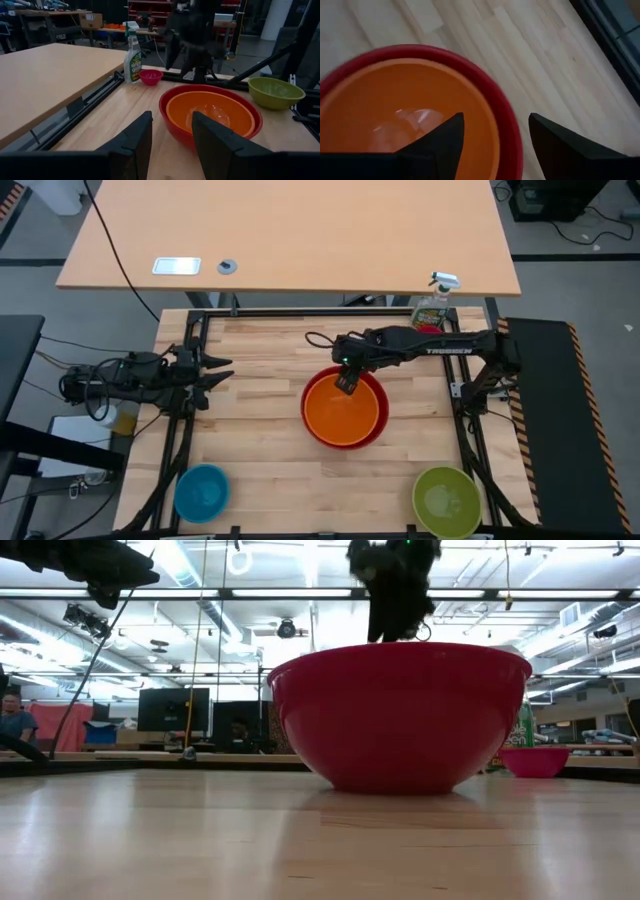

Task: Nest bowls inside each other
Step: Stack the green bowl on the orange bowl

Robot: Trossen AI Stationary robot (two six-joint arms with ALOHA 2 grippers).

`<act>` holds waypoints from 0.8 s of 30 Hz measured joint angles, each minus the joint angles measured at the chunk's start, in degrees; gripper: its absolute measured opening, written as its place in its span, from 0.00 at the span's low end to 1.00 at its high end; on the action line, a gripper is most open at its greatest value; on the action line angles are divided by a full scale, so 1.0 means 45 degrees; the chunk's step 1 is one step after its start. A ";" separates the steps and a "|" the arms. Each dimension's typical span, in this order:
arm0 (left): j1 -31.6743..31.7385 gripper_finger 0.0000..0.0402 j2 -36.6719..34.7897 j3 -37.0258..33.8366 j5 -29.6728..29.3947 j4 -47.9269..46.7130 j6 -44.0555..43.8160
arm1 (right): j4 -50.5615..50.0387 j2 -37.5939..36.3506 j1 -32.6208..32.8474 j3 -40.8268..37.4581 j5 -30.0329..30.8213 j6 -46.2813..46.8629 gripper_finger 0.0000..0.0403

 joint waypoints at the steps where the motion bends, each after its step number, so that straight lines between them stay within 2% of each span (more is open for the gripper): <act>1: 0.0000 0.35 -0.0004 0.0000 0.0000 0.0005 0.0000 | -0.0431 -0.0010 0.0110 0.0326 -0.0122 0.0199 0.57; 7: -0.0005 0.35 0.0000 0.0000 0.0000 0.0111 0.0005 | -0.2714 0.0048 0.1500 0.0776 -0.1753 0.0746 0.58; 13: -0.0002 0.35 0.0000 0.0000 0.0000 0.0430 0.0455 | -0.3684 0.0063 0.4067 0.0313 -0.3502 0.2055 0.59; 19: -0.0001 0.35 0.0000 0.0000 -0.0005 0.1208 0.0840 | -0.3546 0.0063 0.6970 -0.0931 -0.3571 0.2960 0.59; 24: 0.0000 0.35 0.0000 0.0000 0.0000 0.1598 0.1413 | -0.3583 0.0063 0.8666 -0.2452 -0.3846 0.5199 0.59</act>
